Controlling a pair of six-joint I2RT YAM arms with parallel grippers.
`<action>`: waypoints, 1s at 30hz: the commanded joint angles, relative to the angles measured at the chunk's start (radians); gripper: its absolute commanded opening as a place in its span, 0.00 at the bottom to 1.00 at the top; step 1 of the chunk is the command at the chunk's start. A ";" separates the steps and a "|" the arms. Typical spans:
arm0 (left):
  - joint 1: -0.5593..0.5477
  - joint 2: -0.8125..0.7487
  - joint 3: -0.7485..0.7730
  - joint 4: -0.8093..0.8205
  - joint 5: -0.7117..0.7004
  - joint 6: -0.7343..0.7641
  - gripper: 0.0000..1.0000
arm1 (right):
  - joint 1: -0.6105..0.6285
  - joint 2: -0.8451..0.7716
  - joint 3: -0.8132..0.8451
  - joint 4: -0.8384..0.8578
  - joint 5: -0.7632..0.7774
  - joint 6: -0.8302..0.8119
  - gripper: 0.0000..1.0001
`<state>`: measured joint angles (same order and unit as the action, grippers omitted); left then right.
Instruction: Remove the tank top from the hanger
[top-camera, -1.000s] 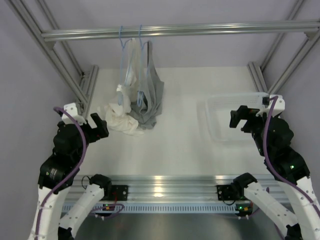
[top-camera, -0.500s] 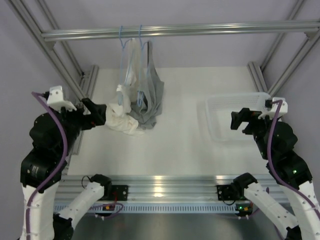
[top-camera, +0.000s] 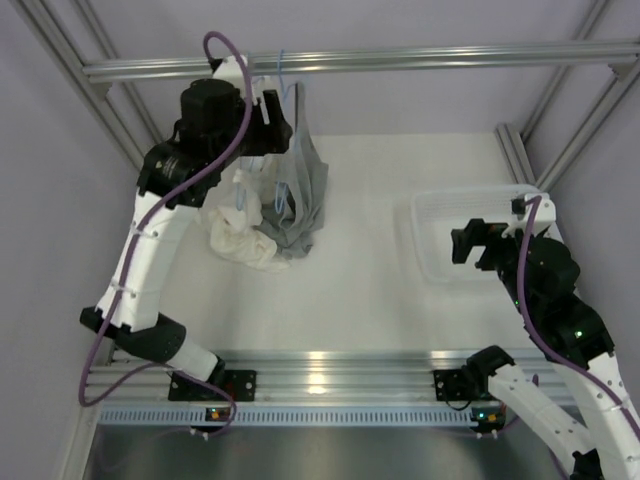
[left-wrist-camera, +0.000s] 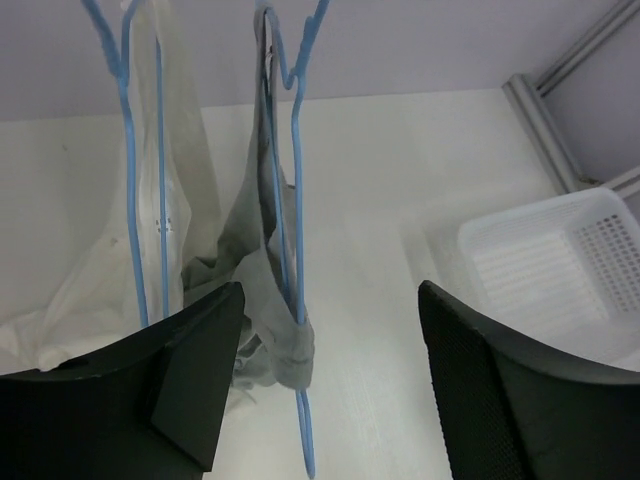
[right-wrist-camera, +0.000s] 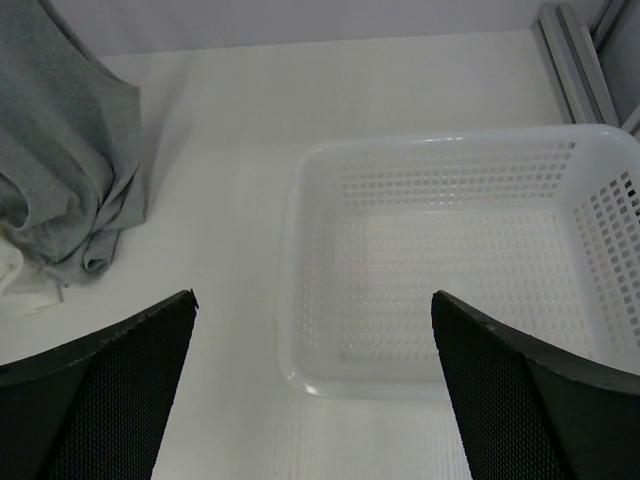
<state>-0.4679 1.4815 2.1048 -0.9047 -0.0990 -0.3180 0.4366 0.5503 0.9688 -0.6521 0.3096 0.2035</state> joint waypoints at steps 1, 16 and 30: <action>-0.011 0.074 0.060 -0.042 -0.154 0.054 0.72 | 0.014 -0.010 0.001 0.022 -0.021 -0.018 0.99; -0.012 0.195 0.027 -0.045 -0.205 0.073 0.05 | 0.014 -0.019 -0.021 0.037 -0.055 -0.023 0.99; -0.018 0.112 0.038 0.085 -0.133 0.120 0.00 | 0.014 0.002 -0.067 0.075 -0.118 0.016 0.99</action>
<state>-0.4816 1.6806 2.1201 -0.9363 -0.2584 -0.2142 0.4366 0.5419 0.9157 -0.6273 0.2226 0.2024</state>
